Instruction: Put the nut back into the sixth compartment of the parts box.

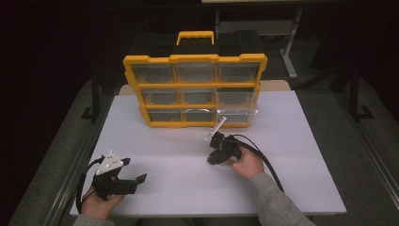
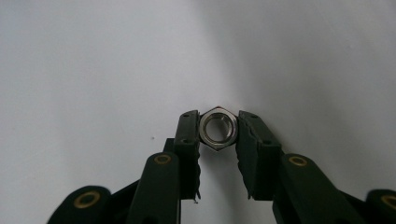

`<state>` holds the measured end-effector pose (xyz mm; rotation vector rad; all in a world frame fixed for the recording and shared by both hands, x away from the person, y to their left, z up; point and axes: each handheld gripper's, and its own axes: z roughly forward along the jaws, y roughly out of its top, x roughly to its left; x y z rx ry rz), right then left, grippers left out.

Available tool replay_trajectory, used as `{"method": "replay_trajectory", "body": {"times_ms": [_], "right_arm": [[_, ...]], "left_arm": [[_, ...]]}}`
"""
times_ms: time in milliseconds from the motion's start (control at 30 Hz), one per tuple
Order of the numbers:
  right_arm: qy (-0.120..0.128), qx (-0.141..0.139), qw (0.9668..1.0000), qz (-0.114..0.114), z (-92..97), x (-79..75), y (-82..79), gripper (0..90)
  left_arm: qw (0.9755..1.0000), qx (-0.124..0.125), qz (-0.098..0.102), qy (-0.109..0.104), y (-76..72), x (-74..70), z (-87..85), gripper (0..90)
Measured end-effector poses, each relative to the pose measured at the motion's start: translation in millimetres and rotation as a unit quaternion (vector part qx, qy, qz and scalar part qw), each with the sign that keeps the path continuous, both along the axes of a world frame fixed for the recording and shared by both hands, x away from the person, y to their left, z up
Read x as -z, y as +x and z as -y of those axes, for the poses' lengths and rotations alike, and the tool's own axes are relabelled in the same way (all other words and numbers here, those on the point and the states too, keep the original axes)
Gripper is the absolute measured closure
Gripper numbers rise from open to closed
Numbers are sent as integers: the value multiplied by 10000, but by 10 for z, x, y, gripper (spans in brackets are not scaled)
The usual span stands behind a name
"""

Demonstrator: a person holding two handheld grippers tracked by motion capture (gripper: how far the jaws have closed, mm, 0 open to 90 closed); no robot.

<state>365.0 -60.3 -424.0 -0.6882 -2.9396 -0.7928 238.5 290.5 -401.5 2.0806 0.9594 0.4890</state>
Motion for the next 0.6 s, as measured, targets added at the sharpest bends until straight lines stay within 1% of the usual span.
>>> {"method": "replay_trajectory", "body": {"times_ms": [167, 333, 367, 433, 500, 533, 567, 600], "right_arm": [[159, -27, 9998, -77, 44, -102, -13, 690], [262, -145, 9994, -155, 98, -262, -24, 690], [246, -98, 9994, -205, 105, -295, -34, 690], [331, -155, 9993, -128, 132, -377, -33, 690], [456, -177, 9987, -127, 162, -469, -32, 690], [513, -191, 9985, -91, 177, -516, -29, 690], [538, -149, 9984, -105, 190, -568, -35, 690], [546, -169, 9983, -73, 204, -618, -31, 690]], "left_arm": [[10000, 16, 2, 25, 0, -5, 3, 156], [10000, 4, -4, 17, 0, -3, 4, 156], [10000, -3, -3, 8, -1, -3, 5, 156], [10000, -5, -2, 6, -1, -3, 5, 156], [10000, 6, 1, 15, 0, -4, 5, 156], [10000, 10, 10, 18, 1, -4, 5, 156], [10000, -24, 16, -56, -1, 1, 16, 156], [10000, -2, 13, -9, 0, -2, 10, 156]]}}
